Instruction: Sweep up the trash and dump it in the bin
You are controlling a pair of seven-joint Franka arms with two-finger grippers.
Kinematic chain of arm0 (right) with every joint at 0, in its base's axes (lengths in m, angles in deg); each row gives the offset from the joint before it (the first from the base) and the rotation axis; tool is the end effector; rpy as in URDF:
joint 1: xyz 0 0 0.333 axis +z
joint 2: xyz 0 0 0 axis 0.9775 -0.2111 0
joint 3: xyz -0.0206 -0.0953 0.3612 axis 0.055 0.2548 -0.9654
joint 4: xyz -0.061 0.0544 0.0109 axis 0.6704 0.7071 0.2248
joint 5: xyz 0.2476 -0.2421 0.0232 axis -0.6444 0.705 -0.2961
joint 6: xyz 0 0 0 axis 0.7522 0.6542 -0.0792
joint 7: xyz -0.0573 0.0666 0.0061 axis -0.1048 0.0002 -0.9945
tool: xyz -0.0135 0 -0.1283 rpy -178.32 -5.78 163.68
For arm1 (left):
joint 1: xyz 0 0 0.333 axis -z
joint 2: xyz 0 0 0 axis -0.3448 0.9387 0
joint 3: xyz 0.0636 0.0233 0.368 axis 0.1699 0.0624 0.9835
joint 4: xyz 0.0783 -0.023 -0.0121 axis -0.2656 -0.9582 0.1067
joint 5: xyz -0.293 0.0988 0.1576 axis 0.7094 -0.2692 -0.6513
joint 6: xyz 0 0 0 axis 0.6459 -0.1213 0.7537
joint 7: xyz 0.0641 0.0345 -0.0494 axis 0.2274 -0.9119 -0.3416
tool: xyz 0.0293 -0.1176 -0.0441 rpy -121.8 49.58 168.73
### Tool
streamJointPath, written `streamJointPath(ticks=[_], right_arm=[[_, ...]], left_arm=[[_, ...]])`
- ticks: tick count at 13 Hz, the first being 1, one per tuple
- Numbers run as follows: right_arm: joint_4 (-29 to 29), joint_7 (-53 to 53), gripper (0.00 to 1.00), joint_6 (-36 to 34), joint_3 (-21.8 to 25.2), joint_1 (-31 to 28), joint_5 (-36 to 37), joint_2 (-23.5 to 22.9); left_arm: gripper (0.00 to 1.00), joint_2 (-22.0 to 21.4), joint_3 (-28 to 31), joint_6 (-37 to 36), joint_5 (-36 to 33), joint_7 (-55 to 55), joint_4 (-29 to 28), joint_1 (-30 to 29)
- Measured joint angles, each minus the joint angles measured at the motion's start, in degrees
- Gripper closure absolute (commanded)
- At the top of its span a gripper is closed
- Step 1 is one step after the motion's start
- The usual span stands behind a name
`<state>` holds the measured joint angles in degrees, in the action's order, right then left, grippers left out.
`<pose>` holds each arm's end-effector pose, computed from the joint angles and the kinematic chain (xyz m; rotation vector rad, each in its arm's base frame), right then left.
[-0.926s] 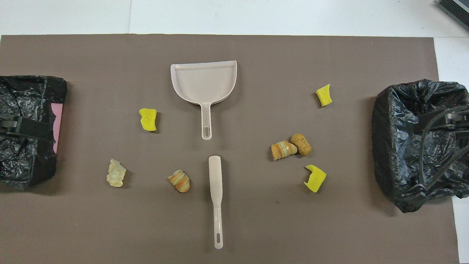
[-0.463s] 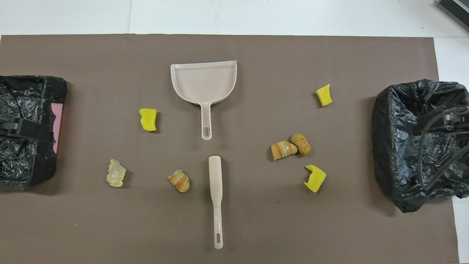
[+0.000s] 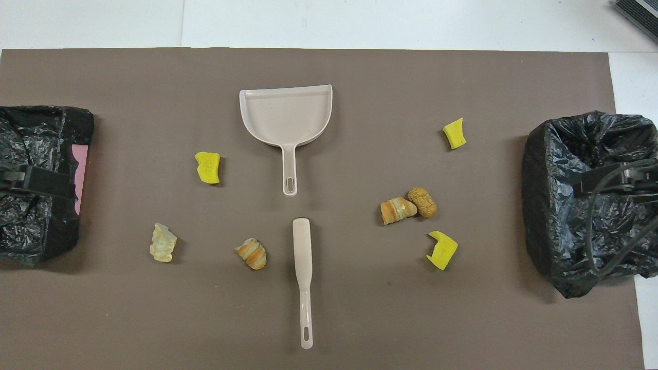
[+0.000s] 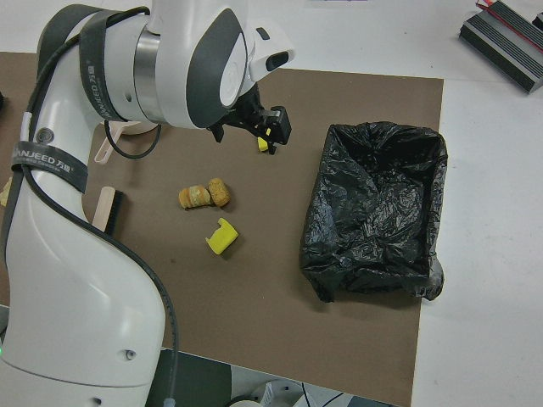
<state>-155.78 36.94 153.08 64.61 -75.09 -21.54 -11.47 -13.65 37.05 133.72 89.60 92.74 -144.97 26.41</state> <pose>0.4723 -0.0131 0.6745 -3.0760 0.1633 0.0904 0.4708 -0.0459 0.6960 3.1132 -0.2436 -0.0411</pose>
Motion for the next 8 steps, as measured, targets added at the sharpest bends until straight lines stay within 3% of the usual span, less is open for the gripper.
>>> streamJointPath(ticks=[4, 8], right_arm=[[-0.2, 0.0, 0.00, 0.4, -0.3, 1.0, 0.1, -1.8], [0.5, 0.0, 0.00, 3.8, -0.5, 6.0, 1.0, -7.9]], left_arm=[[0.00, 0.0, -0.2, 0.1, 0.0, -0.1, -0.1, 0.0], [0.00, -0.9, -1.1, 2.3, 0.1, -0.1, -2.6, 1.5]])
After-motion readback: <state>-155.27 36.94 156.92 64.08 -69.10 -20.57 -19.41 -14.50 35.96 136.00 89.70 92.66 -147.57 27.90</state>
